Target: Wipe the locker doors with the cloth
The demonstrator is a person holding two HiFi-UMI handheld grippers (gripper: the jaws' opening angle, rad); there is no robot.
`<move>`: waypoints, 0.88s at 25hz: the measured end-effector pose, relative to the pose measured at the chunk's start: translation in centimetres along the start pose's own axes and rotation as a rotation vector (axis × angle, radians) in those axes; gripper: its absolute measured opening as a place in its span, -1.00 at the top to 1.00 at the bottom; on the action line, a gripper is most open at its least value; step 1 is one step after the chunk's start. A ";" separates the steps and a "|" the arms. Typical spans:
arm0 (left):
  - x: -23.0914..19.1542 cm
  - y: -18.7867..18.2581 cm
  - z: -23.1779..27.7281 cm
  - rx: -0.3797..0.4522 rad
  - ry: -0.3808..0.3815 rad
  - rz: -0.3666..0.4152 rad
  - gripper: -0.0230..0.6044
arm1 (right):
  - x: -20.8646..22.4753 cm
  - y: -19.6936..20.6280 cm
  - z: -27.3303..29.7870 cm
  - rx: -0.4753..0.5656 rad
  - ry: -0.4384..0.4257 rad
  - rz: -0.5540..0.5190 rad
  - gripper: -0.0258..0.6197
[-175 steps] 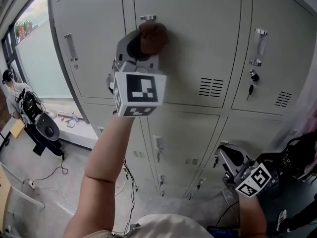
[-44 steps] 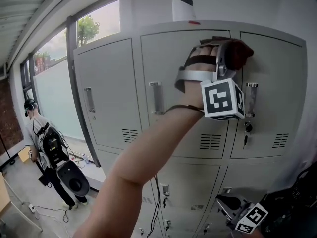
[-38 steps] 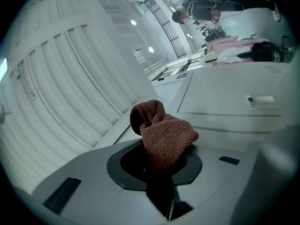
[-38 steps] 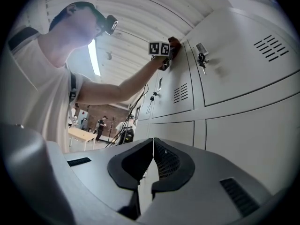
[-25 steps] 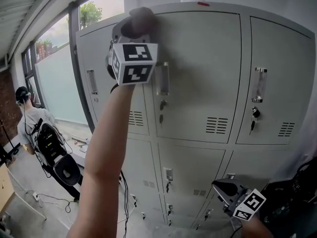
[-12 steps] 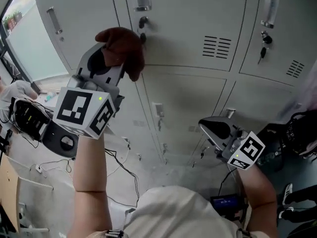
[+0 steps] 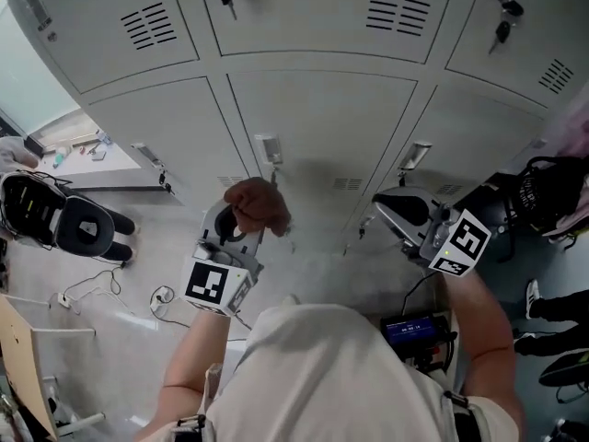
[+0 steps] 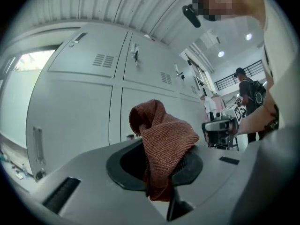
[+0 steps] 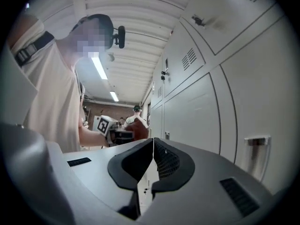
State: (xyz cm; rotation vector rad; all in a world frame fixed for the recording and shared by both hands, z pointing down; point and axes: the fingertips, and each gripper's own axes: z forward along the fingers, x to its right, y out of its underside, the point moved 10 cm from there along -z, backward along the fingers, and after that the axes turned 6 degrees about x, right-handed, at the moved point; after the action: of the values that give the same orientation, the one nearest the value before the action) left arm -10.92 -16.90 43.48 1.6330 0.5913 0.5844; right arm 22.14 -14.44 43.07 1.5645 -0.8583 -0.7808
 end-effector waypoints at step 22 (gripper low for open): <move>0.7 8.0 1.9 -0.080 0.084 -0.038 0.70 | -0.2 5.2 -4.4 0.022 0.123 0.107 0.87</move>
State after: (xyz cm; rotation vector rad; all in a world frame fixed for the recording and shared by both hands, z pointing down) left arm -8.67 -18.87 51.20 1.5250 0.6511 0.6430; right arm 25.23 -12.57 48.90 1.5561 -0.8551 -0.5939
